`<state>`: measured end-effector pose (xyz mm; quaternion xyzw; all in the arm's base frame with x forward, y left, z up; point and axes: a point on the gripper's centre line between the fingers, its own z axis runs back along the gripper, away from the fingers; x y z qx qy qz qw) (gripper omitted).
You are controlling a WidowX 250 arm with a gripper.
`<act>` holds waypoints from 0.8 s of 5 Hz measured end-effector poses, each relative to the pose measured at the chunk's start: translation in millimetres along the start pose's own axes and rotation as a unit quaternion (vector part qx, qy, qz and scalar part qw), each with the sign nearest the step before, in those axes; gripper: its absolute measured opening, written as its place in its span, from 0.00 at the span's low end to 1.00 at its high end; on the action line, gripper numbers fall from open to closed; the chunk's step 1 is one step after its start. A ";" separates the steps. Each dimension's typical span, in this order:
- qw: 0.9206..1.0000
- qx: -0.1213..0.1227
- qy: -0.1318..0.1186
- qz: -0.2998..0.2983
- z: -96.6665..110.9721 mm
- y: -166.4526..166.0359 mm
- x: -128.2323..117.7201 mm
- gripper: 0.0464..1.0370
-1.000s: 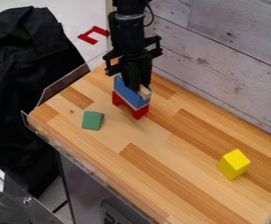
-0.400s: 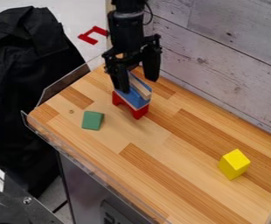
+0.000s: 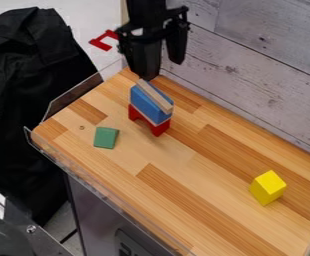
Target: Put the block stick on top of the blue block
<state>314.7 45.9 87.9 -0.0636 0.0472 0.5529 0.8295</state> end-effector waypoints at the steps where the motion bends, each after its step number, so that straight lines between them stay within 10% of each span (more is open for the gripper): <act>1: 0.992 0.042 -0.012 -0.115 -0.7 -13.0 -33.1 0.96; 4: 0.907 0.059 -0.030 -0.415 -39.4 -6.6 -121.4 0.96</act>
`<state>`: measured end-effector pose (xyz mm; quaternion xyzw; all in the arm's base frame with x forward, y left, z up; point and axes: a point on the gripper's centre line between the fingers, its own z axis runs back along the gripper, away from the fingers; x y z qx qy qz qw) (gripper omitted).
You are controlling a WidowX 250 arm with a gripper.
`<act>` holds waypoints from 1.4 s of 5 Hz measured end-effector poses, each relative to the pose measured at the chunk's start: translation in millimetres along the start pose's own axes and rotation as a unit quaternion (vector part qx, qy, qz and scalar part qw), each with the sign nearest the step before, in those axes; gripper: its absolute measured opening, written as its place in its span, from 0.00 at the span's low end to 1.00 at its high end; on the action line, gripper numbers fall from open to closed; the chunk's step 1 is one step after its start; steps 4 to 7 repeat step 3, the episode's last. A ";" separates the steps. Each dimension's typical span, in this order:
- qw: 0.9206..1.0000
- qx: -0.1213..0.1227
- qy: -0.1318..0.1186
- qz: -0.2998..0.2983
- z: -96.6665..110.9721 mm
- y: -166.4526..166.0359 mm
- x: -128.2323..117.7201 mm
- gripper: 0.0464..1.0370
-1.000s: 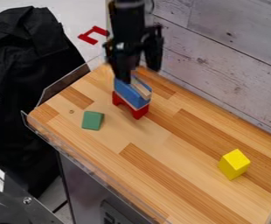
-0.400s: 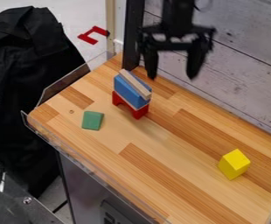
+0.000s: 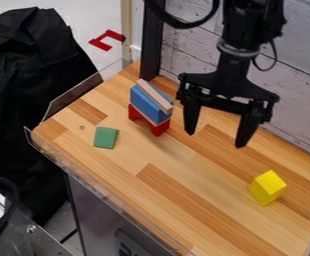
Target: Put the block stick on top of the blue block
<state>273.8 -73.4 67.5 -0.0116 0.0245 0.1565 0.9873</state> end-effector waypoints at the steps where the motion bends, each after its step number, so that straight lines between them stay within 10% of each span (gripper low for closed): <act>1: 1.000 0.011 0.017 -0.009 -14.6 -7.2 0.2 0.96; 7: 0.997 0.028 0.018 -0.064 -32.9 -18.9 2.2 0.96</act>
